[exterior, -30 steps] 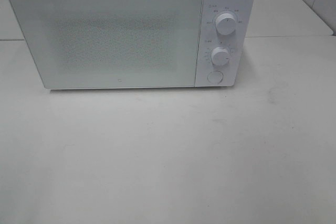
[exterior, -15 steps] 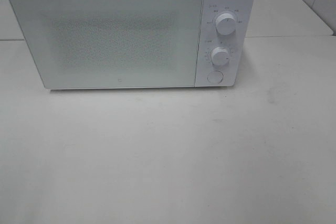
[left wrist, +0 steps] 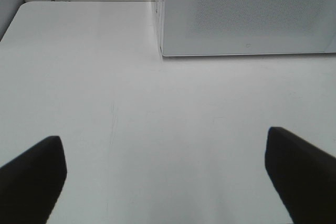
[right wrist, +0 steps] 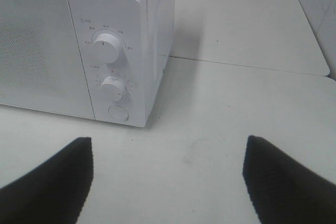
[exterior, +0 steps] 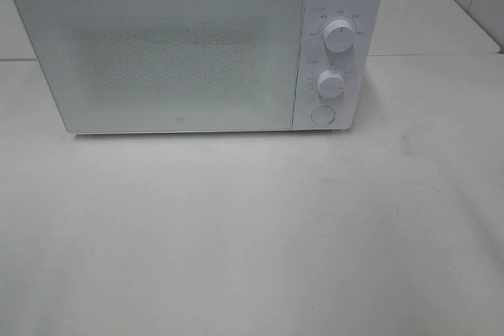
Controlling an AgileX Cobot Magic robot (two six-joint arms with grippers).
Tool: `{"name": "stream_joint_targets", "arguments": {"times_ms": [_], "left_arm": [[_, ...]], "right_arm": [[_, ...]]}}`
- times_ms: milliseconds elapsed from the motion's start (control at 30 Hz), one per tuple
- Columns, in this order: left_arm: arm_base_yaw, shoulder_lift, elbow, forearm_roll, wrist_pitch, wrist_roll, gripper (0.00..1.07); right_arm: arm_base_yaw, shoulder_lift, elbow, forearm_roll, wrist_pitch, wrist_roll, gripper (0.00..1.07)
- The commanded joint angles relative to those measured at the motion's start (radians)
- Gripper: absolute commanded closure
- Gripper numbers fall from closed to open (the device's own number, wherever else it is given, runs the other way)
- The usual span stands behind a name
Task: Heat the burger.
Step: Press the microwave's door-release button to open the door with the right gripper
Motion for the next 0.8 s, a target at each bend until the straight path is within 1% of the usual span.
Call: {"name": "stream_joint_targets", "arguments": {"times_ms": [33, 67, 133, 167, 233, 267, 333, 367, 433, 467, 500, 600, 633, 667, 733, 767, 800], "left_arm": [[-0.007, -0.022, 0.003, -0.005, -0.007, -0.004, 0.09], [-0.007, -0.022, 0.003, -0.005, -0.007, -0.004, 0.09], [-0.007, -0.022, 0.003, -0.005, -0.007, -0.004, 0.09], [-0.007, -0.022, 0.003, -0.005, -0.007, -0.004, 0.09], [-0.007, -0.022, 0.003, -0.005, -0.007, -0.004, 0.09], [-0.007, -0.022, 0.003, -0.005, -0.007, -0.004, 0.09], [-0.007, -0.022, 0.003, -0.005, -0.007, -0.004, 0.09], [-0.007, -0.022, 0.003, -0.005, -0.007, -0.004, 0.09], [-0.007, -0.022, 0.003, -0.005, -0.007, -0.004, 0.09], [-0.007, -0.022, 0.003, -0.005, -0.007, -0.004, 0.09], [-0.007, -0.022, 0.003, -0.005, -0.007, -0.004, 0.09], [-0.007, -0.022, 0.003, -0.005, -0.007, -0.004, 0.09], [-0.007, -0.022, 0.003, -0.005, -0.007, -0.004, 0.09], [-0.007, -0.022, 0.003, -0.005, -0.007, -0.004, 0.09], [-0.007, -0.022, 0.003, -0.005, -0.007, -0.004, 0.09], [-0.007, -0.022, 0.003, -0.005, -0.007, -0.004, 0.09], [-0.007, -0.022, 0.003, -0.005, -0.007, -0.004, 0.09]], "right_arm": [[-0.007, 0.089, 0.003, -0.002, -0.121, 0.004, 0.31], [-0.007, 0.089, 0.003, -0.002, -0.121, 0.004, 0.31], [-0.007, 0.175, 0.003, -0.002, -0.214, 0.004, 0.31], [-0.007, 0.175, 0.003, -0.002, -0.214, 0.004, 0.31], [-0.007, 0.285, 0.003, -0.002, -0.335, 0.004, 0.31], [-0.007, 0.285, 0.003, -0.002, -0.335, 0.004, 0.31], [-0.007, 0.371, 0.003, -0.002, -0.433, 0.004, 0.31], [-0.007, 0.371, 0.003, -0.002, -0.433, 0.004, 0.31], [-0.007, 0.462, 0.003, -0.002, -0.539, 0.005, 0.31], [-0.007, 0.462, 0.003, -0.002, -0.539, 0.005, 0.31], [-0.007, 0.519, 0.003, -0.002, -0.611, 0.004, 0.31], [-0.007, 0.551, 0.003, -0.002, -0.638, 0.000, 0.31], [-0.007, 0.603, 0.003, -0.002, -0.697, -0.012, 0.31], [-0.004, 0.656, 0.003, 0.019, -0.764, -0.033, 0.31], [-0.004, 0.680, 0.005, 0.036, -0.800, -0.044, 0.31], [0.005, 0.721, 0.011, 0.089, -0.864, -0.080, 0.31], [0.005, 0.721, 0.011, 0.089, -0.864, -0.080, 0.31]]}}
